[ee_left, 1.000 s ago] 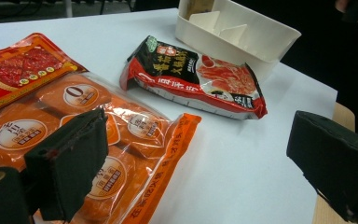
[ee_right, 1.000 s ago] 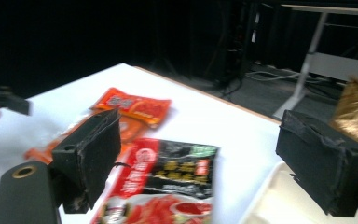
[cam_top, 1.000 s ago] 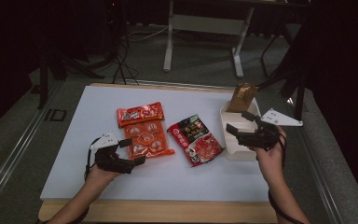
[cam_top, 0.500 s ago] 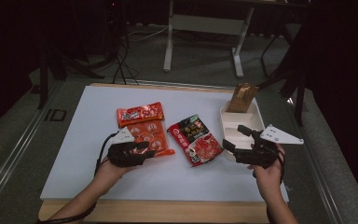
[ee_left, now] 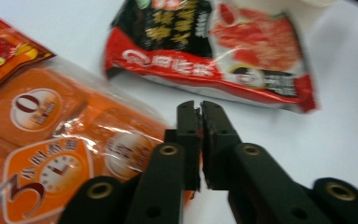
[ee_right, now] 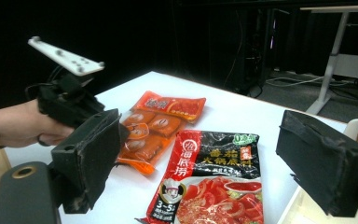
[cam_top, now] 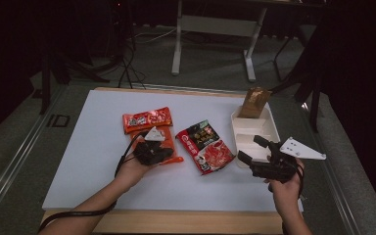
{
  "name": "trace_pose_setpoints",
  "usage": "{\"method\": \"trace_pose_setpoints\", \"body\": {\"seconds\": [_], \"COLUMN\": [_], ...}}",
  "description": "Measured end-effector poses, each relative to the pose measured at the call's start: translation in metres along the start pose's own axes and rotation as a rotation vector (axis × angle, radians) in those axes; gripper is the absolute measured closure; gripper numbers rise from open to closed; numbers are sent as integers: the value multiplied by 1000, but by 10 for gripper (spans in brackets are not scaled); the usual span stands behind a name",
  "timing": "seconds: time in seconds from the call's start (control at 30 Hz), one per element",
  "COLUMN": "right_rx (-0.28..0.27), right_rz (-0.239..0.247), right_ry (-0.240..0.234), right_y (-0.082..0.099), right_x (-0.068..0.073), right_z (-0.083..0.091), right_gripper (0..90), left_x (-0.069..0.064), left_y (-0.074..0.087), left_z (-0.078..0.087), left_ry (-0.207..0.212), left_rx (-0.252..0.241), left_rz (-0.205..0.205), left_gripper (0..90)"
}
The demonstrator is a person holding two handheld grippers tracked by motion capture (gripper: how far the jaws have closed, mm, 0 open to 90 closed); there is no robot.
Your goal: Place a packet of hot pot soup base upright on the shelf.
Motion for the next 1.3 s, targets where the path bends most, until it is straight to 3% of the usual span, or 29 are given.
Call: {"method": "trace_pose_setpoints", "body": {"seconds": [0.17, 0.33, 0.5, 0.53, 0.67, 0.83, 1.07, 1.3], "right_rx": [6, 11, 8, 7, 10, 16, 18, 26], "right_rz": [-5, 3, 6, -1, -1, -1, -9, 3], "right_ry": [-9, -14, -20, -22, -22, -25, -31, -25], "right_y": [4, 5, 5, 5, 6, 7, 8, 9], "right_x": [-1, 1, 1, 0, -1, 0, 0, -1], "right_z": [-3, -4, -4, -5, -5, -6, -7, -7], "right_gripper": [136, 136, 138, 138, 139, 139, 139, 140], "left_x": [0, 1, -11, -14, -16, -13, -8, -1], "left_y": [-4, -7, -11, -11, -9, -10, -19, -28], "left_z": [-26, -48, -61, -63, -72, -79, -83, -93], "left_ry": [-19, -20, 18, 13, 11, 3, -16, -31], "left_rx": [69, 112, 145, 166, 230, 246, 278, 272], "left_rz": [-21, -5, -45, -72, -82, -51, -54, -34], "left_gripper": [895, 895, 895, 894, 894, 895, 894, 894]}}
Point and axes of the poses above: each handheld gripper's, and its own axes: z roughly backward along the jaws, y roughly out of its underside, x roughly to its left, the point moved 8 cm from there along -z, roughly forward along the jaws, and after that the axes turned 10 degrees about -y, right-handed, at the moved point
